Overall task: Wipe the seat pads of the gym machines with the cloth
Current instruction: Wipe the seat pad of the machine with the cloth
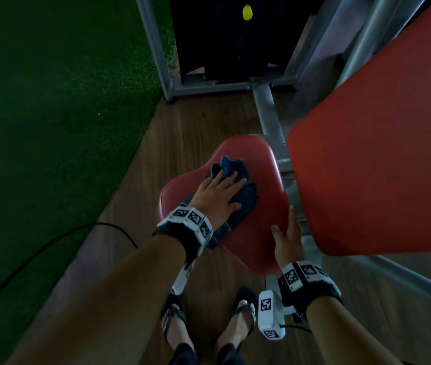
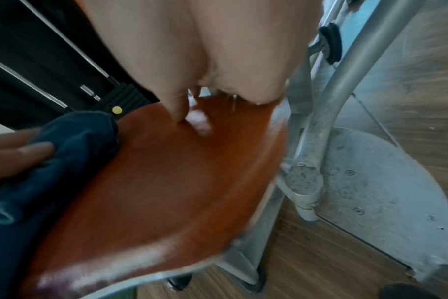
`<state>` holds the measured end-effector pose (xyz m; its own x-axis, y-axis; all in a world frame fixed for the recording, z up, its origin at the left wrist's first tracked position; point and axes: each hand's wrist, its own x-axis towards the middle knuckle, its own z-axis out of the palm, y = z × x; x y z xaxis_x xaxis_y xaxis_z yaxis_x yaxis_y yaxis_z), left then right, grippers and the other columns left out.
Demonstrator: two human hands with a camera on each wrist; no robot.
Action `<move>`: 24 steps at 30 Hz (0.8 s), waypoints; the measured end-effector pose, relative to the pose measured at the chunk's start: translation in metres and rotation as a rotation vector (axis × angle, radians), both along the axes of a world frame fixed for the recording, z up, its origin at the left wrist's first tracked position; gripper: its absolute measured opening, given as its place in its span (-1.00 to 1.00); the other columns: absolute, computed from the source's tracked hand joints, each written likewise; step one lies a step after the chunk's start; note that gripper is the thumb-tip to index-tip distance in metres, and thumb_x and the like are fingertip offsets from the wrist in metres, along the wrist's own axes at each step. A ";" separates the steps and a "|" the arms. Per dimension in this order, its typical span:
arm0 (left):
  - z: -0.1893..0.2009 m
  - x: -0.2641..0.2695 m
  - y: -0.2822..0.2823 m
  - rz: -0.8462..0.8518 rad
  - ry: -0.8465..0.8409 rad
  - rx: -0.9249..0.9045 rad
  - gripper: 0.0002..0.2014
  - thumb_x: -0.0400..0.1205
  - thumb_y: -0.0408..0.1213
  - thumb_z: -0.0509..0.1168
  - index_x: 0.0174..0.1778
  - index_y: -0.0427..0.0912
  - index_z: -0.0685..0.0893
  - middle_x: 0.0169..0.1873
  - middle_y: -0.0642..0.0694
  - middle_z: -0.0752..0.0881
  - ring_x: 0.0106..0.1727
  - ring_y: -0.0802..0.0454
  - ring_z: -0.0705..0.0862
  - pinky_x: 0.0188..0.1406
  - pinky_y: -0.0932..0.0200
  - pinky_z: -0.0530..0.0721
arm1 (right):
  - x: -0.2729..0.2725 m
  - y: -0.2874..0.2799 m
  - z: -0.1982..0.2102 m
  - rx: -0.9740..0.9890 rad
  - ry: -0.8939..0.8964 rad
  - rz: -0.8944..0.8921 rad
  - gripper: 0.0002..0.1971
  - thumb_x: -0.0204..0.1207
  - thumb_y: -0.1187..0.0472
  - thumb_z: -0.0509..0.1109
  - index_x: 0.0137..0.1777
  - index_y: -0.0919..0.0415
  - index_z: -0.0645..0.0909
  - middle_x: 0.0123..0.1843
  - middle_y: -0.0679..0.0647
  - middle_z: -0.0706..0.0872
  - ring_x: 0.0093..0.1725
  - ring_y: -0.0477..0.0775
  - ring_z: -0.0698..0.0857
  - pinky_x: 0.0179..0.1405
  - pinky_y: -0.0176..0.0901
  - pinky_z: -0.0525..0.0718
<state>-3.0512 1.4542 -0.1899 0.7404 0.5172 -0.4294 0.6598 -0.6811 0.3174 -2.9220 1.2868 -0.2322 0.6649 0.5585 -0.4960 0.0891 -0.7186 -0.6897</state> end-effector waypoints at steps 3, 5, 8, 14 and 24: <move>-0.007 -0.006 -0.031 0.082 -0.067 0.022 -0.38 0.76 0.06 0.00 0.70 0.16 -0.11 0.71 0.06 -0.12 0.70 -0.02 -0.23 0.63 -0.02 -0.23 | -0.005 -0.024 -0.003 0.036 -0.023 0.015 -0.36 0.68 0.11 0.23 0.68 -0.18 0.03 0.57 0.11 0.33 0.51 0.13 0.39 0.48 0.27 0.38; -0.008 -0.006 -0.052 0.107 -0.081 0.015 -0.37 0.76 0.03 0.01 0.71 0.14 -0.12 0.71 0.05 -0.15 0.70 -0.05 -0.27 0.64 -0.06 -0.23 | -0.011 -0.047 -0.007 0.049 0.048 0.016 -0.38 0.66 0.00 0.22 0.66 -0.26 0.05 0.46 0.05 0.41 0.43 0.04 0.47 0.43 0.21 0.49; -0.007 0.001 -0.082 0.113 -0.105 -0.077 -0.31 0.74 -0.01 0.09 0.71 0.09 -0.15 0.71 0.03 -0.15 0.69 -0.08 -0.31 0.67 -0.17 -0.19 | -0.019 -0.076 -0.005 0.093 0.109 0.010 -0.37 0.54 -0.04 0.29 0.59 -0.34 0.18 0.43 0.01 0.54 0.40 0.02 0.56 0.35 0.19 0.57; 0.014 -0.003 -0.094 0.285 -0.437 -0.496 -0.40 0.75 -0.21 0.17 0.69 0.17 0.11 0.68 0.15 0.10 0.70 0.11 -0.03 0.68 0.03 -0.02 | -0.030 -0.082 0.027 0.134 -0.007 -0.146 -0.42 0.65 0.09 0.30 0.63 -0.08 0.19 0.48 0.06 0.39 0.43 0.08 0.50 0.22 -0.12 0.46; 0.007 -0.130 -0.032 0.396 -0.109 0.080 -0.44 0.70 0.13 0.05 0.64 0.10 0.29 0.68 0.04 0.15 0.62 -0.11 0.27 0.55 -0.14 0.27 | -0.044 0.001 0.035 -0.164 -0.529 0.880 0.00 0.34 -0.59 0.10 0.63 -0.32 -0.37 0.66 -0.10 -0.50 0.68 0.13 -0.34 0.64 0.23 -0.12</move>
<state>-3.1811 1.4224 -0.1834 0.5164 0.7996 -0.3066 0.8412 -0.4065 0.3566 -2.9657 1.2882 -0.1974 0.2093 0.9036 -0.3738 0.8903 -0.3342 -0.3093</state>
